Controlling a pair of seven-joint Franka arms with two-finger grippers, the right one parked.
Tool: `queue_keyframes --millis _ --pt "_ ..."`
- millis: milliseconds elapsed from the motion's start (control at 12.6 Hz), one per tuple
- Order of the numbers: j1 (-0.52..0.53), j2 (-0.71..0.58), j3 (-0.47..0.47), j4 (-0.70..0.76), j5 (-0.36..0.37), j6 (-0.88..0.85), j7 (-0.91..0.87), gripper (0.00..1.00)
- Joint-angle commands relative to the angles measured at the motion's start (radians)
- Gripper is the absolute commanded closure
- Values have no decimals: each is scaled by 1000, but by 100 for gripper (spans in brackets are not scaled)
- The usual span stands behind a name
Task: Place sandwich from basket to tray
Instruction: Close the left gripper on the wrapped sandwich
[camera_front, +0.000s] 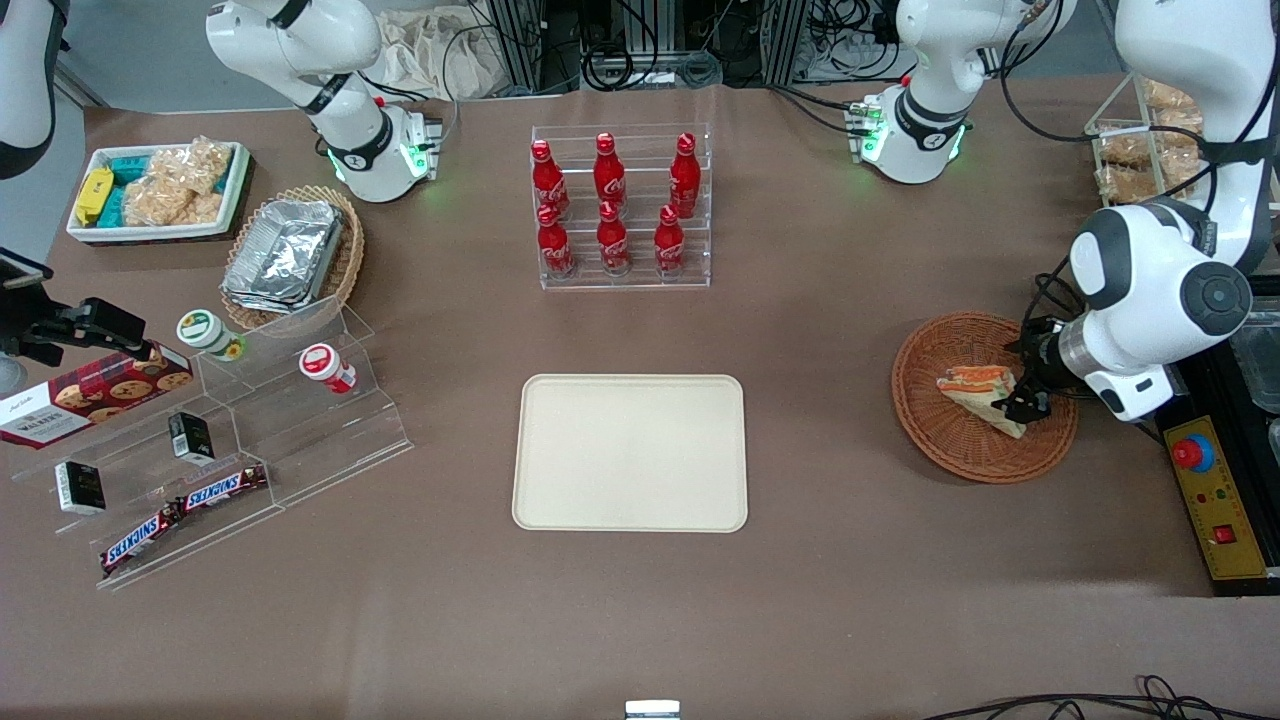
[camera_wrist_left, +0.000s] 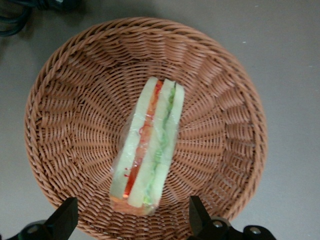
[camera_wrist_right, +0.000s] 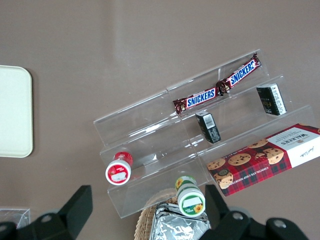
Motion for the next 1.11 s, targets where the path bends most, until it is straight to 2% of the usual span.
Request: queue_keyframes --millis 0,955,1034 --pt "11 -33 8 -44 9 20 -24 0" --pt "-4 83 12 -42 17 152 -22 1" --pt "-4 88 12 -42 17 158 -21 13"
